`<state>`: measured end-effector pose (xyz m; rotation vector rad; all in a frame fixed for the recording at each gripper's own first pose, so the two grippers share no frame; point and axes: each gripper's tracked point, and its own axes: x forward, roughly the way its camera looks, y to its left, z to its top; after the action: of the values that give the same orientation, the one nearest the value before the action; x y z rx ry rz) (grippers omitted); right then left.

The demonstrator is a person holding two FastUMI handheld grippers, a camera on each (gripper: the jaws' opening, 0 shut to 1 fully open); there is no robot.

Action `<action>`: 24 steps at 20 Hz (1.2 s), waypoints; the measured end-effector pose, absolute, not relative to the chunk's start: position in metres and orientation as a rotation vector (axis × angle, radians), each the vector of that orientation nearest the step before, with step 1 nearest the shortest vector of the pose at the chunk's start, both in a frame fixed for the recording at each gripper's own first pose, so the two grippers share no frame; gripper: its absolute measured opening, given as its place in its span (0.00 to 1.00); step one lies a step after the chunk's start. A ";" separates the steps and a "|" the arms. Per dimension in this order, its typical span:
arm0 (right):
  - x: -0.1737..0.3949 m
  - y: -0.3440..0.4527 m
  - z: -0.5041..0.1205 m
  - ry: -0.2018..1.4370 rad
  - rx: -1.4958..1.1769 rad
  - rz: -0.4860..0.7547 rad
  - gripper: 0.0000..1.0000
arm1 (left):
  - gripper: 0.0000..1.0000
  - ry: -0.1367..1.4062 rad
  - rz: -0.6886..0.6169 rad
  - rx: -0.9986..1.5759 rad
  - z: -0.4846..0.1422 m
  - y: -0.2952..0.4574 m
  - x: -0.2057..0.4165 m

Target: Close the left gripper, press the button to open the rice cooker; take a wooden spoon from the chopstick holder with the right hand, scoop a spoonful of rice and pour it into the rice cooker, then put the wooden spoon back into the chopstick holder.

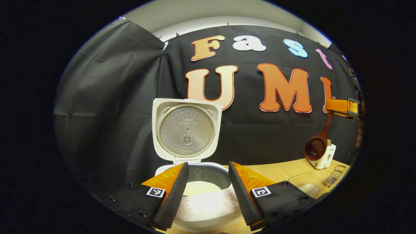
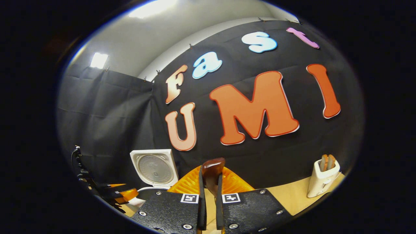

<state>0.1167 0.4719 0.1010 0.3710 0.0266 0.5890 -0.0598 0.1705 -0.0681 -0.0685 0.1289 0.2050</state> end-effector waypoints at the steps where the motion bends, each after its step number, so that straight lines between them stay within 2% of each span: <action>1: 0.120 0.465 0.099 0.028 0.367 0.563 0.12 | 0.80 0.128 0.206 -0.067 -0.068 0.168 -0.058; 7: 0.126 0.432 0.086 0.076 0.388 0.455 0.12 | 0.80 0.150 0.209 -0.069 -0.077 0.149 -0.048; 17: 0.134 0.359 0.056 0.170 0.440 0.208 0.12 | 0.81 0.144 0.216 -0.037 -0.069 0.124 -0.032; 24: 0.129 0.341 0.028 0.254 0.507 0.142 0.12 | 0.81 0.101 0.192 -0.040 -0.056 0.107 -0.024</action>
<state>0.1294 0.3414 0.0279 0.5069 0.2538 0.1416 -0.0236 0.1071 -0.0557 -0.0403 0.1007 0.1920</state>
